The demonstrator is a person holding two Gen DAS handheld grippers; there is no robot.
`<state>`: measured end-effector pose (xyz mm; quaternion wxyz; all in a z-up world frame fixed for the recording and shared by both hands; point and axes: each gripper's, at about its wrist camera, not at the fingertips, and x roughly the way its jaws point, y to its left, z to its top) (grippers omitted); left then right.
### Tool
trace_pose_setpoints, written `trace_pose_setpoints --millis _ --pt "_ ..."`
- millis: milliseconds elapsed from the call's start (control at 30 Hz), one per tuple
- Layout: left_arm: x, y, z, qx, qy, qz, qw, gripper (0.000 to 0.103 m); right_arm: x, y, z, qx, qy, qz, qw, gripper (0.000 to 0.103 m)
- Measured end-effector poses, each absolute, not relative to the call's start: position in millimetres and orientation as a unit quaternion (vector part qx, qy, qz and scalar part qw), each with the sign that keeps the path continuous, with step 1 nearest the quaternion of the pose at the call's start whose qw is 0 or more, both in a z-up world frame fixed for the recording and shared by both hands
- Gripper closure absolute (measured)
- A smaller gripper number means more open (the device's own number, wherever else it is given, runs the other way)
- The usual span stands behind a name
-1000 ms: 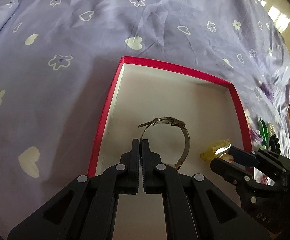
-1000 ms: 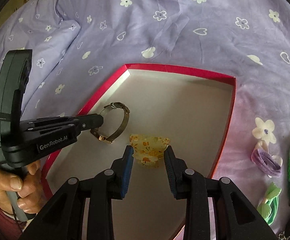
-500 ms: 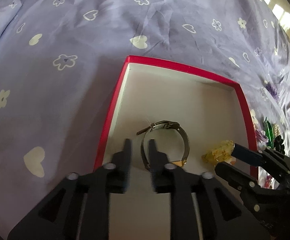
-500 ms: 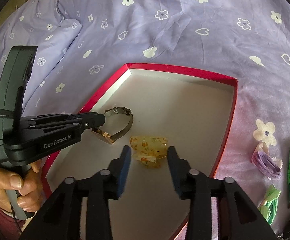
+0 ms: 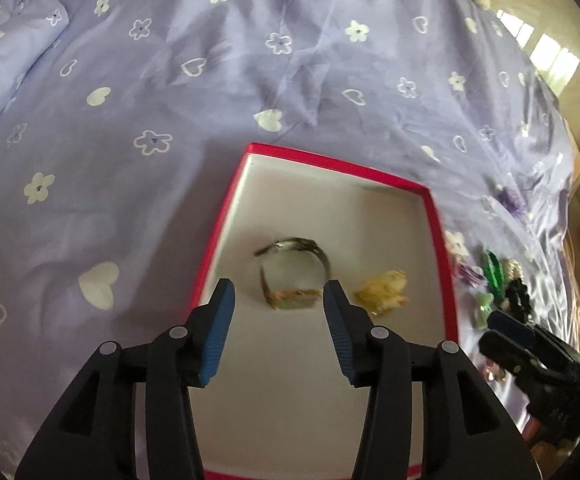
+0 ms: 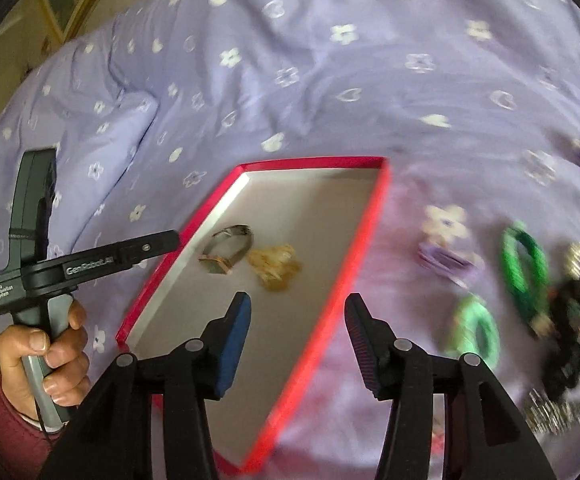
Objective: Organize jewelry
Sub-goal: 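Move both open tools back over the jewelry pile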
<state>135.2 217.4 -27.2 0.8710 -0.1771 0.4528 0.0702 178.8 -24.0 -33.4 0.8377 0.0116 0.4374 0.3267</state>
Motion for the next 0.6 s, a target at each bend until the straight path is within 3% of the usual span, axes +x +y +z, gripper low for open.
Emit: trace_pose_setpoints --millis 600 --pt "129 120 -11 -0.143 0.458 -0.011 0.878 0.056 156 -157 -29 0.080 0.426 0.231 0.871 0.052"
